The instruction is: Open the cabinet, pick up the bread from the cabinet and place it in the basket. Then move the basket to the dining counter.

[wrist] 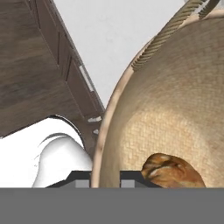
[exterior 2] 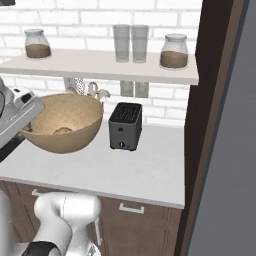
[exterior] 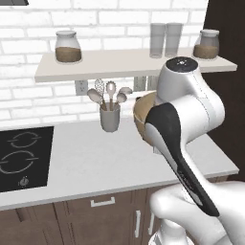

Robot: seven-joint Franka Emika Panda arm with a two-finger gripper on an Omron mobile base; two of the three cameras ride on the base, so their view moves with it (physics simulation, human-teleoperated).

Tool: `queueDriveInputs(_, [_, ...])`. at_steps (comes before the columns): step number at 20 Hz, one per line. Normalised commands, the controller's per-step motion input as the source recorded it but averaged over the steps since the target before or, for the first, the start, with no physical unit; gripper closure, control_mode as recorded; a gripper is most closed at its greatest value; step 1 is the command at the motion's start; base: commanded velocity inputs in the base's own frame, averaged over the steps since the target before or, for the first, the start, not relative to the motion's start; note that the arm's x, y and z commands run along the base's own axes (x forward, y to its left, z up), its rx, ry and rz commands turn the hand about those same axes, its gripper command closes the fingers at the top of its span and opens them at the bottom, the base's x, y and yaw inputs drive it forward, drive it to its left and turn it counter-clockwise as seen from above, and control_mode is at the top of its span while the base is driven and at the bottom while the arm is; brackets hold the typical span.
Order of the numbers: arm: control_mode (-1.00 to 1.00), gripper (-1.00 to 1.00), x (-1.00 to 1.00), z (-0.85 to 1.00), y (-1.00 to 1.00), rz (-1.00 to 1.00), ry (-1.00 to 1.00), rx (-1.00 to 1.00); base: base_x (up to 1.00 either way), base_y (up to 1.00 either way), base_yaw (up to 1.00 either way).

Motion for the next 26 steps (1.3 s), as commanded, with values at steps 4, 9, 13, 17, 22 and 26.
queueDriveInputs(4, [-1.00, 1.00, -0.31, 0.00, 0.00, 0.00, 0.00, 0.03, 0.00, 0.00, 0.00])
queueDriveInputs(9, [1.00, 1.00, -0.12, 0.00, 0.00, 0.00, 0.00, 0.00, -0.19, 0.00, 0.00])
queueDriveInputs(13, [1.00, 1.00, 0.00, 0.00, 0.00, 0.00, 0.00, 0.00, -0.50, 0.26, 0.21])
queueDriveInputs(17, [1.00, 1.00, 0.00, 0.00, 0.00, 0.00, 0.00, 0.00, -0.19, 0.65, 0.64])
queueDriveInputs(22, [1.00, 1.00, 0.00, 0.00, 0.00, 0.00, 0.00, 0.00, -0.03, 0.53, 0.88])
queueDriveInputs(26, [1.00, 1.00, 0.00, 0.00, 0.00, 0.00, 0.00, 0.00, 0.00, 0.40, 0.95])
